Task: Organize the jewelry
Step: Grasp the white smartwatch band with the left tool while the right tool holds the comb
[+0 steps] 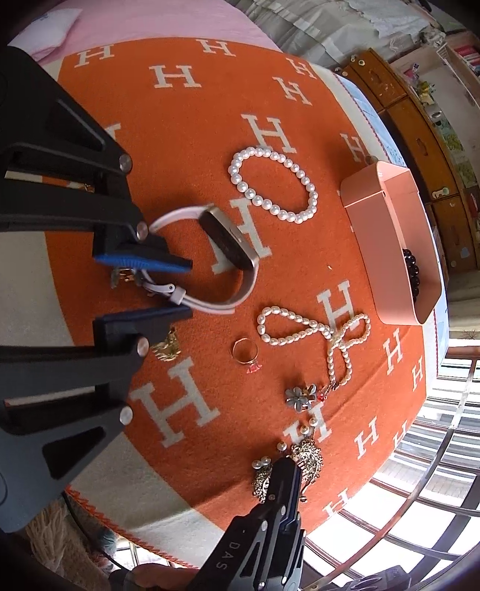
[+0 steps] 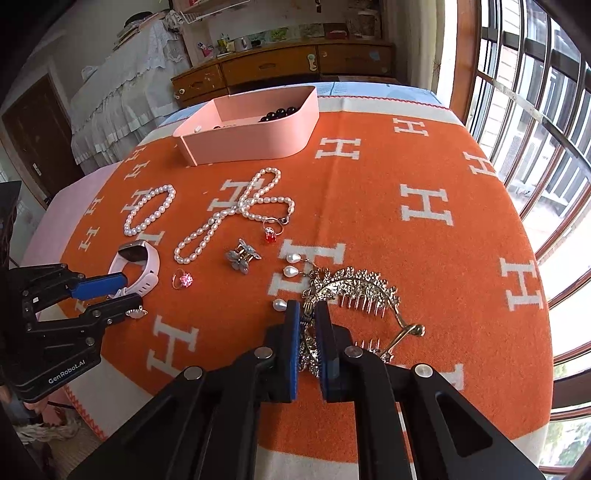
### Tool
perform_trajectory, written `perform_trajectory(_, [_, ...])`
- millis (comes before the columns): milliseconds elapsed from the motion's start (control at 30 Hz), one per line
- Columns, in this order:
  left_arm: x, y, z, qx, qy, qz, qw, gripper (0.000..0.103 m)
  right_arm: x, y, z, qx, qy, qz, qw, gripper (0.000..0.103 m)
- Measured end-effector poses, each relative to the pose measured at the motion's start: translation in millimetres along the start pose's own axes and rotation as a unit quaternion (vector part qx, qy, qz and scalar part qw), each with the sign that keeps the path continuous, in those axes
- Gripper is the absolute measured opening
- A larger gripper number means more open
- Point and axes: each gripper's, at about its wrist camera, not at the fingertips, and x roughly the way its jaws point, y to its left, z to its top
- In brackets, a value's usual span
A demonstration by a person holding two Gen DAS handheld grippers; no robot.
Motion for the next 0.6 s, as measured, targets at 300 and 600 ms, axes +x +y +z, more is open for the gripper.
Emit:
perform_trajectory(300, [-27,15,5,-0.04,-0.017,-0.004,0.999,0.007,-16,2,0,-0.001,-0.02,0.001,1.0,0.006])
perform_trajectory(600, [-99,39,63,-0.047,-0.073,0.022,0.996,0.007,-82,17,53,-0.05,-0.092,0.005,0.995,0.0])
